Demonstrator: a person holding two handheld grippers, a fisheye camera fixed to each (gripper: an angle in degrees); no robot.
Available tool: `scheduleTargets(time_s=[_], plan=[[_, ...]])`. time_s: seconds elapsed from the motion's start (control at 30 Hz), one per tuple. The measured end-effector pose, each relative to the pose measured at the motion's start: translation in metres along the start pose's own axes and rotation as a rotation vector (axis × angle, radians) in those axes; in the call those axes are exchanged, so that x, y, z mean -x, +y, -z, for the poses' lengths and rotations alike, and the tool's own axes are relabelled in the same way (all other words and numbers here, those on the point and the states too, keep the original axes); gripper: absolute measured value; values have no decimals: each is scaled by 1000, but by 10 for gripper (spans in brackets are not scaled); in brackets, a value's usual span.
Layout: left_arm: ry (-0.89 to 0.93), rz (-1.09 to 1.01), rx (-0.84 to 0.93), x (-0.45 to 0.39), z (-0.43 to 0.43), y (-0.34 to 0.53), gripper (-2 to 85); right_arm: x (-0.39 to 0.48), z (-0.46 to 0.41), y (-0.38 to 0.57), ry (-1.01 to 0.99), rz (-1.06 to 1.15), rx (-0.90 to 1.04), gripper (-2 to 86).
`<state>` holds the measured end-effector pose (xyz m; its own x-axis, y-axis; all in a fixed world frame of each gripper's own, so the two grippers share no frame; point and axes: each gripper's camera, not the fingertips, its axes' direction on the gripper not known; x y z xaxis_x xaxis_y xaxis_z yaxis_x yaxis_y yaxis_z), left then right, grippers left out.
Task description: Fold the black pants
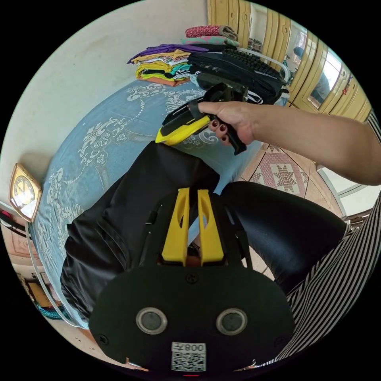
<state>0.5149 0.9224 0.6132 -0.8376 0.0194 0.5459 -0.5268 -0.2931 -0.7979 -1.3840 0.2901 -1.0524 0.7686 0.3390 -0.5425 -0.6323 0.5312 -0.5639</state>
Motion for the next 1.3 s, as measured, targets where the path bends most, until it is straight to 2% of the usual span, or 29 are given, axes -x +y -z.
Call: scheduleTargets(time_s=[0.17, 0.37, 0.53, 0.77, 0.9, 1.07, 1.3], plan=[[-13, -2, -4, 1, 10, 24, 12, 1, -8, -30, -15, -37, 81, 69], [18, -31, -28, 0, 19, 54, 10, 23, 29, -34, -35, -29, 55, 41], [80, -83, -81, -13, 19, 82, 10, 42, 94, -12, -25, -61, -29, 35], [196, -15, -170, 12, 14, 162, 10, 92, 147, 13, -30, -104, -143, 32], [252, 112, -251, 58, 18, 231, 10, 170, 145, 0, -87, -25, -187, 30], [379, 395, -453, 150, 23, 366, 10, 288, 110, -34, -115, 125, -147, 31], [375, 657, -618, 243, 2, 541, 12, 445, 4, -97, -119, 253, -15, 28]])
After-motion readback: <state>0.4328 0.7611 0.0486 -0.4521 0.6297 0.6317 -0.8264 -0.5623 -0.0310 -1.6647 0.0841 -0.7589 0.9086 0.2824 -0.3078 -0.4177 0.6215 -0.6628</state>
